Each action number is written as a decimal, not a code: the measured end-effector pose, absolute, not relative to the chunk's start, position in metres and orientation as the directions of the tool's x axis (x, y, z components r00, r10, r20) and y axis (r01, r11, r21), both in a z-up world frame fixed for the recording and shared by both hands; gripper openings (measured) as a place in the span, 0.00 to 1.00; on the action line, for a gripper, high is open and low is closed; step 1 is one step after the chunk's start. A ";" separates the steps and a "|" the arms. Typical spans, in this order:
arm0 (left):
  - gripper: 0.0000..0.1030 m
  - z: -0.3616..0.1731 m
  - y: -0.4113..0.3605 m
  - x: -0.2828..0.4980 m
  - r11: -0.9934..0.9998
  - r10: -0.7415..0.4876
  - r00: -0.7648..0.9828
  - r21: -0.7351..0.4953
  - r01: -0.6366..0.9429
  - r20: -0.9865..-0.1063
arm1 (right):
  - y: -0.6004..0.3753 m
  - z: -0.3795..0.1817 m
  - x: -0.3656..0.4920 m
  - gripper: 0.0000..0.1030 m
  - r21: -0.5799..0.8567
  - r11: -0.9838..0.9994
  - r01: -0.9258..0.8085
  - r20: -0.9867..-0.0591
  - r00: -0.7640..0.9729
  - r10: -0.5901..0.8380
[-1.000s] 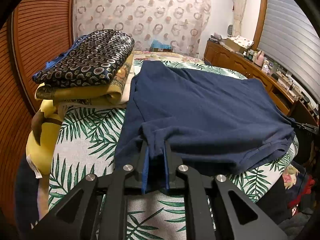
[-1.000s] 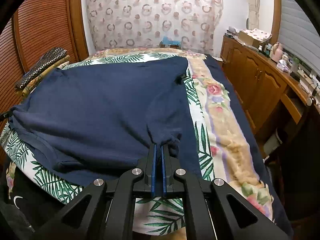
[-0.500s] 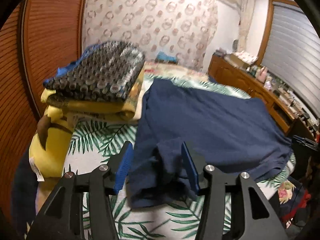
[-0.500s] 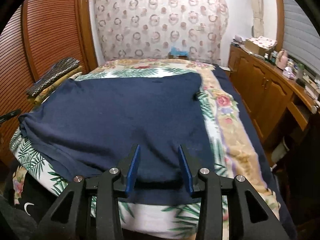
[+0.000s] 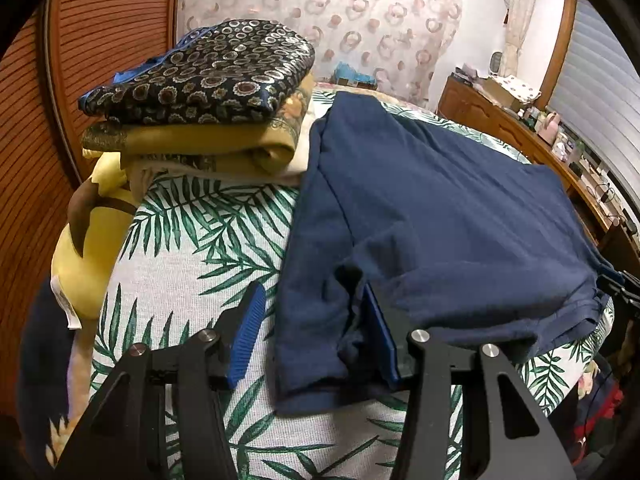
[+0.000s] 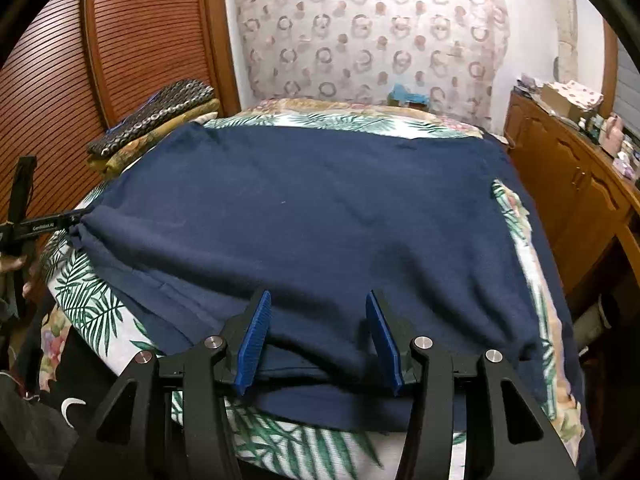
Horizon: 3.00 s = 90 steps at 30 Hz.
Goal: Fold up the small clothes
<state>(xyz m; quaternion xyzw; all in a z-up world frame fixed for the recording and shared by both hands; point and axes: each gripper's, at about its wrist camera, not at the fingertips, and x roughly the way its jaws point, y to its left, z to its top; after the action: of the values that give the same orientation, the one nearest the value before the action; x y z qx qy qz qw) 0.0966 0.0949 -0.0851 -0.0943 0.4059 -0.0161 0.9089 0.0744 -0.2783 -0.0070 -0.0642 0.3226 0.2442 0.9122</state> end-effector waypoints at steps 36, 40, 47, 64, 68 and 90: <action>0.09 0.072 -0.115 0.142 0.829 -0.544 0.670 -0.204 0.520 -0.505 | -0.328 -0.011 0.041 0.50 0.113 0.910 -0.399 -0.591 0.710 0.384; 0.09 0.083 -0.152 0.145 0.791 -0.585 0.629 -0.193 0.580 -0.512 | -0.338 -0.011 0.029 0.50 0.116 0.917 -0.381 -0.574 0.728 0.375; 0.09 0.100 -0.210 0.143 0.720 -0.649 0.552 -0.187 0.669 -0.523 | -0.345 -0.015 0.012 0.50 0.132 0.926 -0.354 -0.559 0.745 0.364; 0.45 0.079 -0.206 0.144 0.756 -0.606 0.561 -0.188 0.627 -0.565 | -0.342 -0.015 -0.002 0.50 0.145 0.933 -0.330 -0.563 0.747 0.352; 0.48 0.068 -0.181 0.143 0.791 -0.565 0.591 -0.173 0.587 -0.576 | -0.343 -0.011 -0.005 0.50 0.144 0.933 -0.331 -0.556 0.753 0.353; 0.68 -0.003 -0.096 0.126 0.916 -0.362 0.679 -0.109 0.386 -0.639 | -0.289 0.017 0.036 0.50 0.072 0.886 -0.457 -0.540 0.729 0.420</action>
<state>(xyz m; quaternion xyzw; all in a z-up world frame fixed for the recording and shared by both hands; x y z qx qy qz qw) 0.1261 -0.0964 -0.0034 0.0173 0.3447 -0.2043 0.9160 0.0361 -0.2891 0.0172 -0.0327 0.2823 0.2361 0.9292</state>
